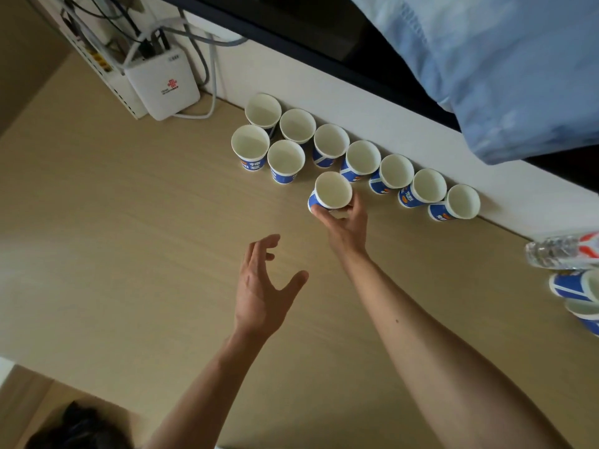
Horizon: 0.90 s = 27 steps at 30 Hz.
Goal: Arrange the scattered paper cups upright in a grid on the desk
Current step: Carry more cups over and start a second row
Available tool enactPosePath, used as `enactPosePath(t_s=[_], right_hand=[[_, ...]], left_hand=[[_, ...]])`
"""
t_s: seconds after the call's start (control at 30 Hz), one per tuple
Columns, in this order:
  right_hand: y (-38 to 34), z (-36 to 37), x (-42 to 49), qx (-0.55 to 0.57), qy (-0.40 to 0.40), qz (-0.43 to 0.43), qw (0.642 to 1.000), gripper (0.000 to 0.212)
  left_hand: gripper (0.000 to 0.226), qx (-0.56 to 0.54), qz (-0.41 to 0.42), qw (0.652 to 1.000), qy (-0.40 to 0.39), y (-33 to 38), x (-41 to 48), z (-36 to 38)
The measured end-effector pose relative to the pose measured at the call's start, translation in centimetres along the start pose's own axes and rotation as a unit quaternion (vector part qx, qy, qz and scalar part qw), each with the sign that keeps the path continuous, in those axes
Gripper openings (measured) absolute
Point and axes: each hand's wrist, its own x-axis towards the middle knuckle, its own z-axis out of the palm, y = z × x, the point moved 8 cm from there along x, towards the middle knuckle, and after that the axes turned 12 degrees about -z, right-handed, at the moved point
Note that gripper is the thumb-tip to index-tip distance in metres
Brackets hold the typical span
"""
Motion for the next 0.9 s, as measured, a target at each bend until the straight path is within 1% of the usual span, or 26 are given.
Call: enactPosePath(t_s=[0.07, 0.2, 0.27, 0.47, 0.73, 0.9], right_hand=[[0.7, 0.6, 1.1, -0.02, -0.002, -0.018, 1.0, 0.065], [1.9, 1.9, 2.8, -0.049, 0.008, -0.029, 0.998, 0.078], [2.2, 2.4, 3.2, -0.054, 0.011, -0.03, 0.998, 0.081], [2.8, 2.8, 3.8, -0.074, 0.029, -0.028, 0.996, 0.08], [2.7, 2.8, 4.0, -0.069, 0.021, -0.008, 0.997, 0.073], [2.6, 1.3, 1.8, -0.072, 0.012, 0.019, 0.997, 0.079]], left_hand=[[0.066, -0.001, -0.008, 1.0, -0.001, -0.5, -0.3, 0.1], [0.063, -0.007, -0.02, 1.0, -0.002, -1.2, -0.7, 0.0], [0.063, -0.007, -0.019, 1.0, -0.002, -1.4, -0.8, -0.1], [0.061, -0.009, -0.017, 1.0, 0.003, -1.7, -0.8, -0.7], [0.06, -0.012, -0.02, 1.0, -0.003, -1.4, -1.2, -1.0], [0.058, -0.016, -0.014, 1.0, -0.007, -0.9, -1.9, -0.9]])
